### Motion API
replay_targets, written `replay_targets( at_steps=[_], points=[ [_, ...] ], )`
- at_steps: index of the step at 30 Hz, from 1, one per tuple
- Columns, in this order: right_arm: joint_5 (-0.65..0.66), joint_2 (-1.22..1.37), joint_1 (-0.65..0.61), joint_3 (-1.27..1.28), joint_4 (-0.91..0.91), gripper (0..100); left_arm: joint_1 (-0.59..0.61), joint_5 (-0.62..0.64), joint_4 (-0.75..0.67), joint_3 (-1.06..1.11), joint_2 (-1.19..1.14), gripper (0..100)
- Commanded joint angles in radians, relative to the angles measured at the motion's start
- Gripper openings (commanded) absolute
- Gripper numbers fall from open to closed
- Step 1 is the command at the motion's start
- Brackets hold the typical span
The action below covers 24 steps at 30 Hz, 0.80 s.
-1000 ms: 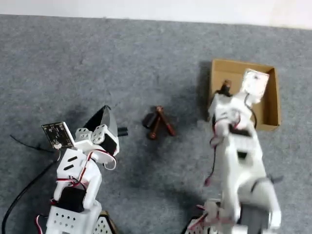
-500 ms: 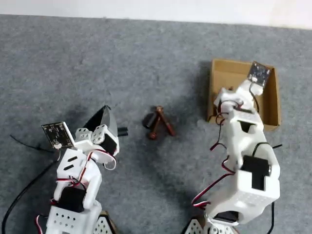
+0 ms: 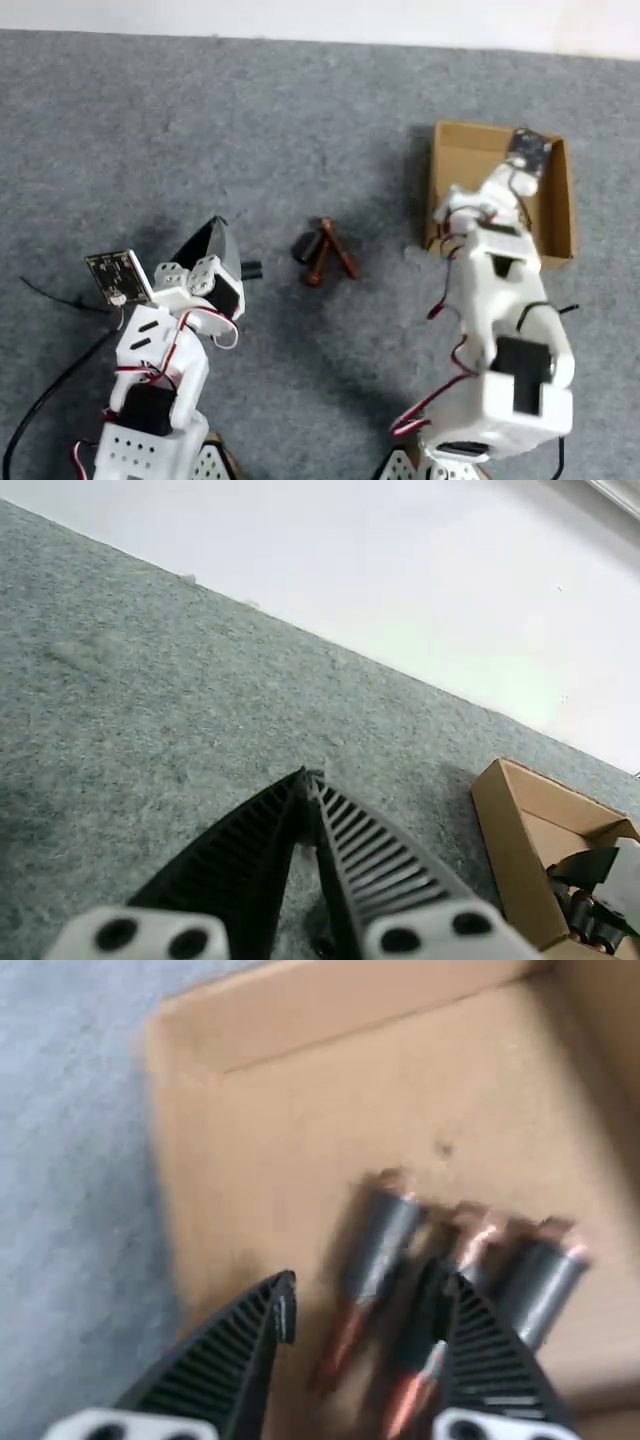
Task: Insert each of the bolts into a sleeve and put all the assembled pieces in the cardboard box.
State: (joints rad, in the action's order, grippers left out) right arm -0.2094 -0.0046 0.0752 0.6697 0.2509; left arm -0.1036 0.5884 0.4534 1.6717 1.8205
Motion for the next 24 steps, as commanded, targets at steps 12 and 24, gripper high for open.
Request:
replay_targets(
  at_steps=[12,24],
  points=[
    [0.262,-0.685,-0.361,0.470,0.004,20.3,0.015,-0.002,-0.003,0.025,0.004,1],
    [0.296,-0.630,-0.522,0.524,0.004,20.2,0.160,0.008,-0.006,0.010,0.007,1]
  ],
)
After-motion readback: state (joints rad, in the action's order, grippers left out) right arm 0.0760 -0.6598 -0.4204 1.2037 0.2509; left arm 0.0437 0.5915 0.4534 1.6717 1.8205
